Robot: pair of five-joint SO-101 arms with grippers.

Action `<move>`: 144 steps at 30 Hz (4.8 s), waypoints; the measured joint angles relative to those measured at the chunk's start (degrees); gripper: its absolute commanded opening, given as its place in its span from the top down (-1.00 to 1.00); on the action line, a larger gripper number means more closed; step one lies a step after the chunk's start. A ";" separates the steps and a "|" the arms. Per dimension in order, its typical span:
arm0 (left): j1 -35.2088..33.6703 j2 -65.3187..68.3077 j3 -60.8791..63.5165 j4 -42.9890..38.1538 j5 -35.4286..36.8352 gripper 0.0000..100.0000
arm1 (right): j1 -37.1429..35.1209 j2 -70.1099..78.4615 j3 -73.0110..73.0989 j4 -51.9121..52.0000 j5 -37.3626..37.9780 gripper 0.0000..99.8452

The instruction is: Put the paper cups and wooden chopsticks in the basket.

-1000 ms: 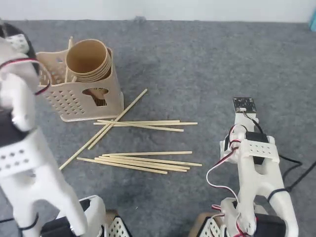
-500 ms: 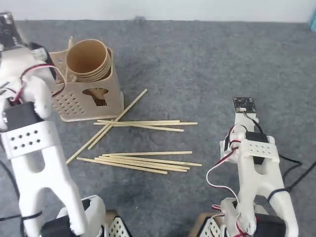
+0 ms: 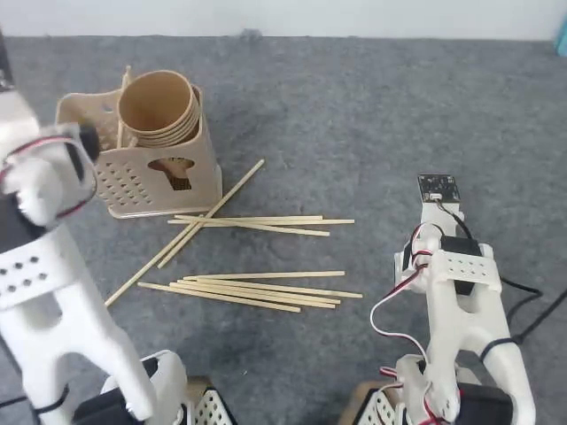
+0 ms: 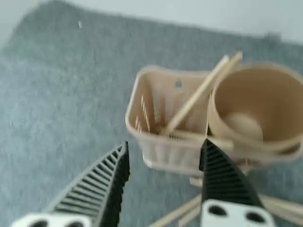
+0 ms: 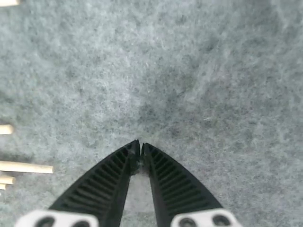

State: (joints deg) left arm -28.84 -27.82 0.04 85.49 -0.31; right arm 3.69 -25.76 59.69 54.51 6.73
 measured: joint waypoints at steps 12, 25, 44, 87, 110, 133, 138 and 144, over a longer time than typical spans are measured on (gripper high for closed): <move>0.79 -7.47 8.97 13.19 -27.87 0.60 | 0.00 0.00 0.00 0.00 0.00 0.96; 2.37 -33.14 59.87 -9.05 -45.63 0.60 | 0.00 0.00 0.00 0.00 0.00 0.96; 0.44 -23.30 81.23 -39.74 -47.21 0.61 | 0.00 0.00 0.00 0.26 0.00 0.96; -11.08 -5.71 64.35 -32.18 -49.49 0.61 | 0.00 0.00 0.00 0.26 0.00 0.96; -10.20 12.75 61.80 -36.22 -55.56 0.97 | 0.00 0.00 0.00 0.26 0.00 0.96; -2.64 -59.96 53.89 10.29 -45.71 0.97 | 0.00 0.00 0.00 0.26 0.00 0.96; -2.73 -55.47 45.98 3.60 -35.87 0.97 | 0.00 0.00 0.00 0.26 0.00 0.96; -2.55 -44.48 39.30 -14.07 -14.77 0.97 | 0.00 0.00 0.00 0.26 0.00 0.96</move>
State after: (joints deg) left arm -31.38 -72.31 39.34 71.43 -15.08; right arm 3.69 -25.76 59.69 54.77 6.73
